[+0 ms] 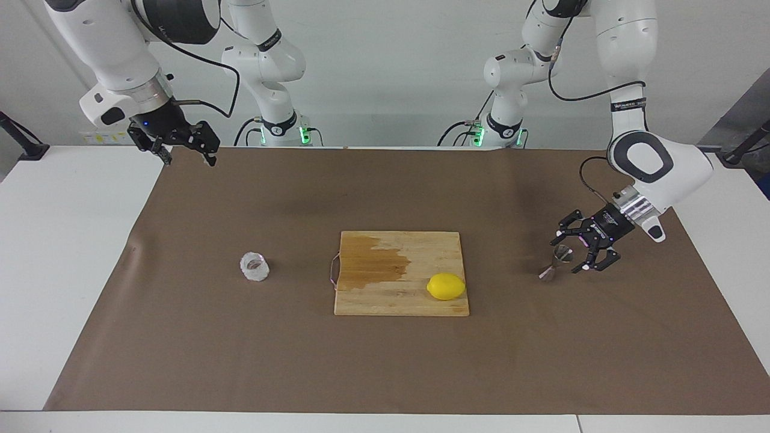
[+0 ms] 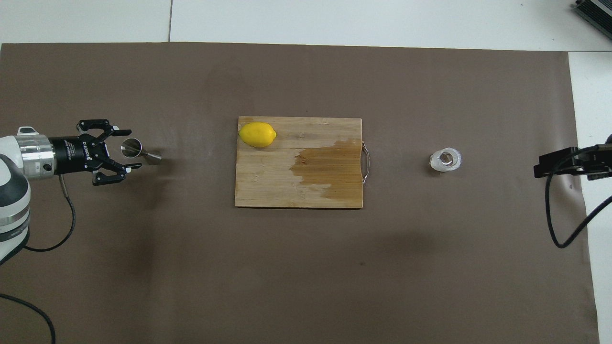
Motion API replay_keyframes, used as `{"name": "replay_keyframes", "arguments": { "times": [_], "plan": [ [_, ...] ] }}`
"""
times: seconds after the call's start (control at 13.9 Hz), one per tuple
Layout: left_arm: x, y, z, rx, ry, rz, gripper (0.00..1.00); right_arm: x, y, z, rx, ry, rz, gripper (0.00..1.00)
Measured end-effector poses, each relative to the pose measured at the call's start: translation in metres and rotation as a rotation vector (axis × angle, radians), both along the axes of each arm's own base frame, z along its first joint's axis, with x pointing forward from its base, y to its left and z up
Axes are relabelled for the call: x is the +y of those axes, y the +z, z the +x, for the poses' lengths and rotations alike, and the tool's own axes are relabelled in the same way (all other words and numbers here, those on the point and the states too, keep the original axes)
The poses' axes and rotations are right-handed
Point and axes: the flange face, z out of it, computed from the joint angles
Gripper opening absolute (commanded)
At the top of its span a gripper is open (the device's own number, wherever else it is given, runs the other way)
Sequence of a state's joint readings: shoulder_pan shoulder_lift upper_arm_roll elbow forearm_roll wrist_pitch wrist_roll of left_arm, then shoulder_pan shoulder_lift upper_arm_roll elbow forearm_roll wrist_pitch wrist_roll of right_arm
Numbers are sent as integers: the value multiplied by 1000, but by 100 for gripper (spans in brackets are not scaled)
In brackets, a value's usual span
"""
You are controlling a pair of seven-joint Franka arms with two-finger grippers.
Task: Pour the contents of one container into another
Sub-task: 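Close the left gripper around the small metal cup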
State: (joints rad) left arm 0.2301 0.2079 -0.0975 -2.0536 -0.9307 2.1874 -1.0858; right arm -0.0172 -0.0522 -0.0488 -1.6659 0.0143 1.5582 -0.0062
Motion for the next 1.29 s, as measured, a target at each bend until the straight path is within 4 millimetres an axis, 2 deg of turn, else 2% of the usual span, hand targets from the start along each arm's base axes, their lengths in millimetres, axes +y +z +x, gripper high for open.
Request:
{"name": "replay_keyframes", "arguments": {
  "times": [0.36,0.57,0.79,0.93,1.29],
  "plan": [
    [-3,0,0,0,-5,-1,71,0,0,0,0,0,0,100],
    [-3,0,0,0,-5,-1,56,0,0,0,0,0,0,100],
    [-2,0,0,0,-4,-1,30,0,0,0,0,0,0,100],
    [-2,0,0,1,-4,0,24,0,0,0,0,0,0,100],
    [-2,0,0,0,-4,0,24,0,0,0,0,0,0,100]
  ]
}}
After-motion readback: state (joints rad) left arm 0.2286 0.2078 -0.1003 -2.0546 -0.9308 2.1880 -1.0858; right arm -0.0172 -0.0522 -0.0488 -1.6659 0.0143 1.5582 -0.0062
